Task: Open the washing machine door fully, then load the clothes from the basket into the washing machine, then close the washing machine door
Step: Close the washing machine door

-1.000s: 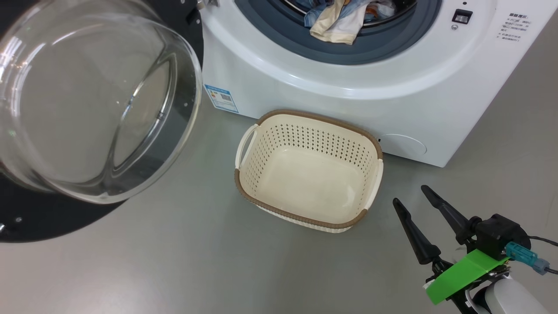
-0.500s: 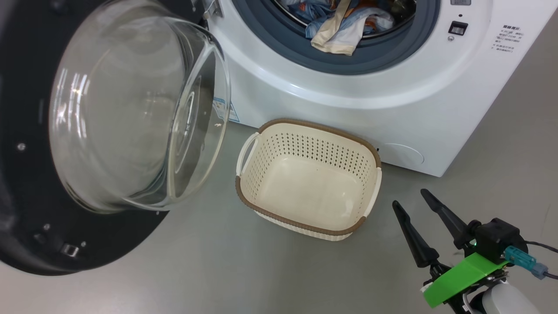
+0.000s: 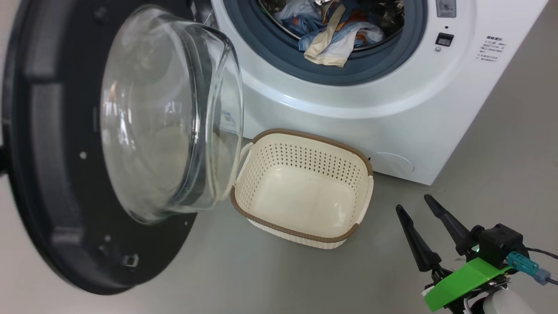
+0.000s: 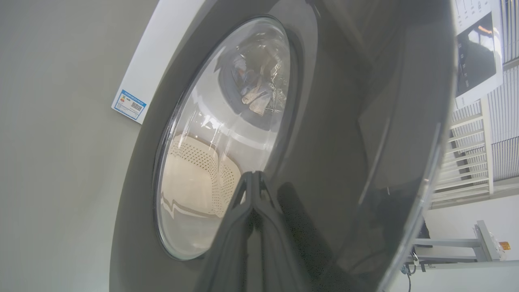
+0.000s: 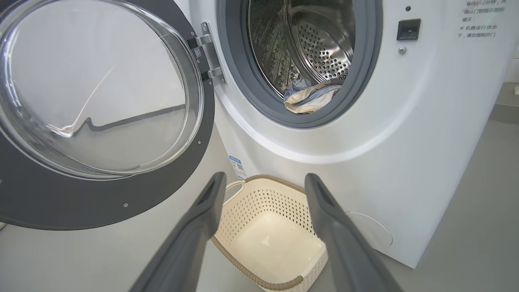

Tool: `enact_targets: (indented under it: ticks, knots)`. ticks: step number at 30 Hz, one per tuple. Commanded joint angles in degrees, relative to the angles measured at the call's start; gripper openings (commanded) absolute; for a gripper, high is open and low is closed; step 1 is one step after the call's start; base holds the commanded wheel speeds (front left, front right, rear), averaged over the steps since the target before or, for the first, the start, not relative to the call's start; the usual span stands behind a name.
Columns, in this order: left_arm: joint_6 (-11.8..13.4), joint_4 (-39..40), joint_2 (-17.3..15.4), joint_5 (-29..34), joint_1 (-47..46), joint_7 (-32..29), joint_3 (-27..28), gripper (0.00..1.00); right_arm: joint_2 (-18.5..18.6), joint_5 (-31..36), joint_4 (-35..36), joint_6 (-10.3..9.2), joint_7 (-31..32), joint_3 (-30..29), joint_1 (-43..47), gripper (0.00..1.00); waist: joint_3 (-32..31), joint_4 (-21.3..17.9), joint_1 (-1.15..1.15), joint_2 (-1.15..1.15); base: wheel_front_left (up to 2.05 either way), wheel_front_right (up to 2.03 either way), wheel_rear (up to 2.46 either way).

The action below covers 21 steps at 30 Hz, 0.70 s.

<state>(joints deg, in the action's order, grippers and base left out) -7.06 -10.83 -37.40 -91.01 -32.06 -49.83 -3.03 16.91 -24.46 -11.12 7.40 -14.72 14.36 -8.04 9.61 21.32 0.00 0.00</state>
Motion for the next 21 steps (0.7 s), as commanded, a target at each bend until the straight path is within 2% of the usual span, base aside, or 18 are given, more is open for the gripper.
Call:
enact_targets:
  ticks: [1,11,21]
  knots:
    - [-0.43,2.34,-2.6,-0.27,-0.82,-0.69,1.88,0.0,0.1,0.07,1.29,0.09,-0.28,0.85,0.57,1.0,-0.38,-0.57,0.0,0.0,0.0,0.0,0.0]
    - [-0.43,7.43,0.88,0.02,-0.41,-1.97,-0.94,0.0,-1.02,0.37,1.53,0.09,-0.28,-0.18,1.58,1.0,-2.24,-4.67,0.0,0.0,0.0,0.0,0.0]
    - [-0.43,9.75,5.32,1.27,-2.12,-1.33,-4.22,0.0,-2.18,0.44,1.64,0.09,-0.28,-1.19,2.61,1.0,-3.16,-10.62,0.0,0.0,0.0,0.0,0.0]
